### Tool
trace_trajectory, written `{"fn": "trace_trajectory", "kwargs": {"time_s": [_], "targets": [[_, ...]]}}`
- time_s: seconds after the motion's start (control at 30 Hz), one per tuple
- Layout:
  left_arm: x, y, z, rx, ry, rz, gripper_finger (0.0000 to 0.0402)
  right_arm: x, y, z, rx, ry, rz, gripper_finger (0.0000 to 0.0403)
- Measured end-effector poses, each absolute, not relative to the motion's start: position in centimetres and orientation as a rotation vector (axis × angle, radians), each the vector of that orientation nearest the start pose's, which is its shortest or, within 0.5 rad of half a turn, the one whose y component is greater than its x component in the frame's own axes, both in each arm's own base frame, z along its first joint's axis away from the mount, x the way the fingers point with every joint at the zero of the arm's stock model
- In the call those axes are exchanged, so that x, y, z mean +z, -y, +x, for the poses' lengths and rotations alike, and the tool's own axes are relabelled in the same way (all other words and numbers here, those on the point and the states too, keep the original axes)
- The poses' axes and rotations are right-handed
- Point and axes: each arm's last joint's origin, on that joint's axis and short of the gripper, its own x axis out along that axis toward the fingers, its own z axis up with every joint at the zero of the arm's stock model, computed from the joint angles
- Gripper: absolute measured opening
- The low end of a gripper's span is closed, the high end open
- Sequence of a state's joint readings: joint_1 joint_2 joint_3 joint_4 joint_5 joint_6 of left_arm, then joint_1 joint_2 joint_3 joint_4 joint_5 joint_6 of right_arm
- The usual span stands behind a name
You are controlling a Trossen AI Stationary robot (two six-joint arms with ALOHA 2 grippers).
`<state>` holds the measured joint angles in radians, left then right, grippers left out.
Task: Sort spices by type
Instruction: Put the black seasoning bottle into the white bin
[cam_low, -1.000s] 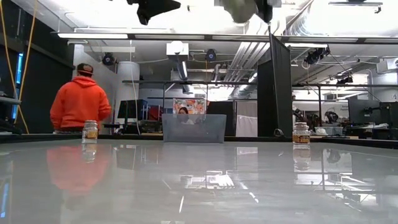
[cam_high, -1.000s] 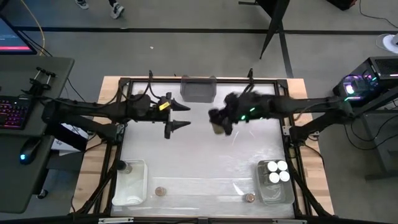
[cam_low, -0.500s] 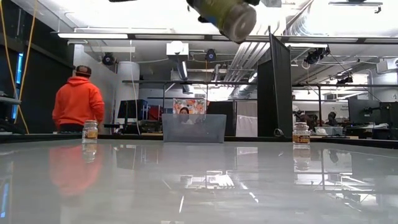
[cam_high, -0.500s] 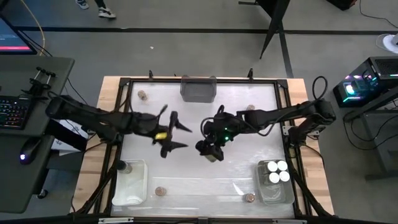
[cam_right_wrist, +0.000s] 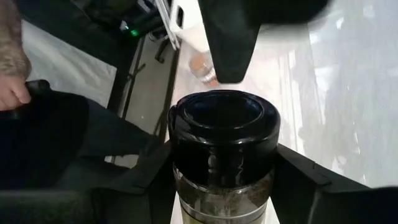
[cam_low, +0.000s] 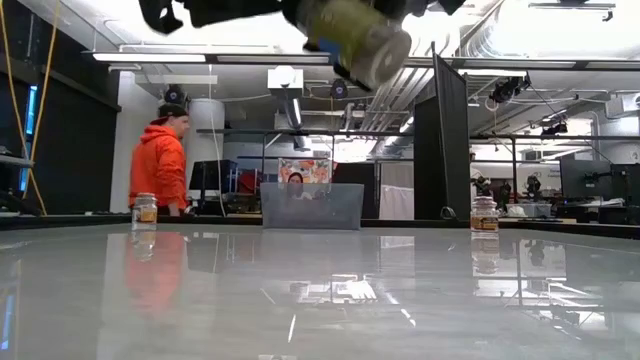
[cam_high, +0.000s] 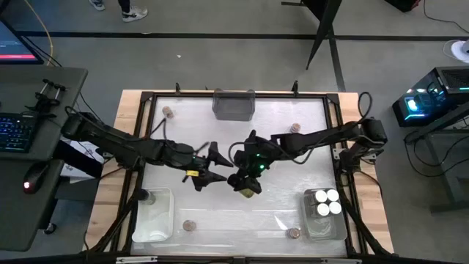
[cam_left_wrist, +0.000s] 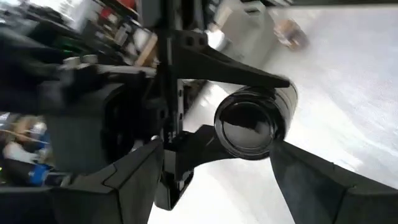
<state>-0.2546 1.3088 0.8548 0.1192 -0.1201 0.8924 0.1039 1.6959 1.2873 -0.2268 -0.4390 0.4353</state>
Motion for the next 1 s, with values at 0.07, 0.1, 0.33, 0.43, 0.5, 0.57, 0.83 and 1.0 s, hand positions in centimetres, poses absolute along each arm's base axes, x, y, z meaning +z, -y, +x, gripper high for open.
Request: {"fn": "trace_trajectory", "kwargs": {"time_s": [0.07,0.1,0.33,0.43,0.5,0.57,0.83,1.0], "targets": [[26.7,7.1,28.4,-0.296,-0.296,0.937,0.0281,26.0,-4.9,37.8,0.369,-0.76,0.536,0.0195],[26.6,7.2,28.6,-0.304,-0.31,0.931,0.0281,25.8,-4.9,37.9,0.369,-0.766,0.543,0.0195],[25.3,7.5,28.9,-0.395,-0.387,0.873,0.0281,24.2,-5.0,38.3,0.378,-0.827,0.548,0.0195],[24.7,7.6,28.9,-0.443,-0.421,0.875,0.0281,23.9,-4.9,38.3,0.373,-0.844,0.53,0.0195],[24.2,7.7,29.0,-0.452,-0.433,0.877,0.0282,23.7,-4.9,38.4,0.367,-0.84,0.517,0.0195],[23.8,7.8,29.4,-0.456,-0.433,0.886,0.0281,23.5,-4.8,38.5,0.361,-0.847,0.52,0.0195],[22.7,8.1,30.7,-0.427,-0.399,0.927,0.0281,22.8,-4.8,38.7,0.366,-0.868,0.53,0.0195],[22.7,8.0,30.8,-0.401,-0.409,0.933,0.0281,22.7,-4.8,38.7,0.363,-0.87,0.528,0.0195]]}}
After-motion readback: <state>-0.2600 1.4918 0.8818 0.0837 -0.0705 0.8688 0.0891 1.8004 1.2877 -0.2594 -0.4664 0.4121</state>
